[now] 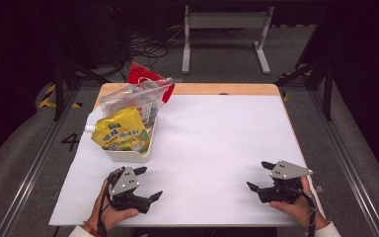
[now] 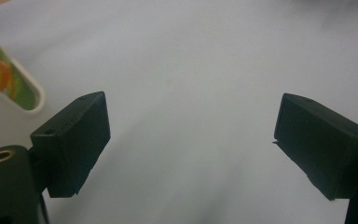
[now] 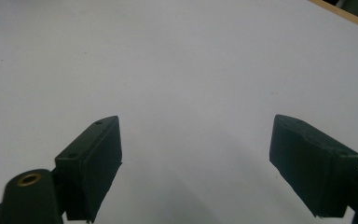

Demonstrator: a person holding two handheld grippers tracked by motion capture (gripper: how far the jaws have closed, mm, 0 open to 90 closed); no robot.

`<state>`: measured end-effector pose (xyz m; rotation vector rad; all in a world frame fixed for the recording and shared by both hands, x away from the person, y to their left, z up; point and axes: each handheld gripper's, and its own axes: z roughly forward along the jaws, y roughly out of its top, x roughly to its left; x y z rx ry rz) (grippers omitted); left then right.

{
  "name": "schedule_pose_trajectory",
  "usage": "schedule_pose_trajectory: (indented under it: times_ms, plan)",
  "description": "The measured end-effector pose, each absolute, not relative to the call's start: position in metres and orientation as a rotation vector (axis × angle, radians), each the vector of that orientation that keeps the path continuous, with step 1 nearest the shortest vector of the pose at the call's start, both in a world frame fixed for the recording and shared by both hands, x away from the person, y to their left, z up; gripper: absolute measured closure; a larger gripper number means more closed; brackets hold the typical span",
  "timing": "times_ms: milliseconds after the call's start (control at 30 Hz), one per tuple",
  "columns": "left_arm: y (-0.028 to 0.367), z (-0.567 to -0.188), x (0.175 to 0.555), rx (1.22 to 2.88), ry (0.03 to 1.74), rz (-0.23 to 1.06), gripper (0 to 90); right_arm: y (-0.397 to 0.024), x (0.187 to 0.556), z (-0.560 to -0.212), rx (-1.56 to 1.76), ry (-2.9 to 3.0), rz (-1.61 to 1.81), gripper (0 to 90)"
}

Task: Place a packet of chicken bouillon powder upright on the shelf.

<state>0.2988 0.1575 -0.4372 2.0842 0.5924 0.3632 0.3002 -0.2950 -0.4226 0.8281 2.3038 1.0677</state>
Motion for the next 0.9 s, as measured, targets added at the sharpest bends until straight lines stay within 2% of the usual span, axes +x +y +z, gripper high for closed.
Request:
schedule_pose_trajectory:
  times_ms: [333,467,733,900]
  plan:
    - [0.145,-0.443,0.307,2.139,0.555,0.341,10.6,-0.305,0.295,-0.428,0.828,2.298,0.992,14.7]
    - [0.142,-0.442,0.311,2.132,0.543,0.339,10.6,-0.307,0.292,-0.432,0.813,2.308,0.966,10.9]
    - [0.139,-0.438,0.310,2.107,0.499,0.374,10.7,-0.316,0.282,-0.424,0.805,2.225,1.120,7.1]
    - [0.138,-0.439,0.312,2.113,0.499,0.374,10.6,-0.318,0.281,-0.426,0.842,2.201,1.099,6.2]
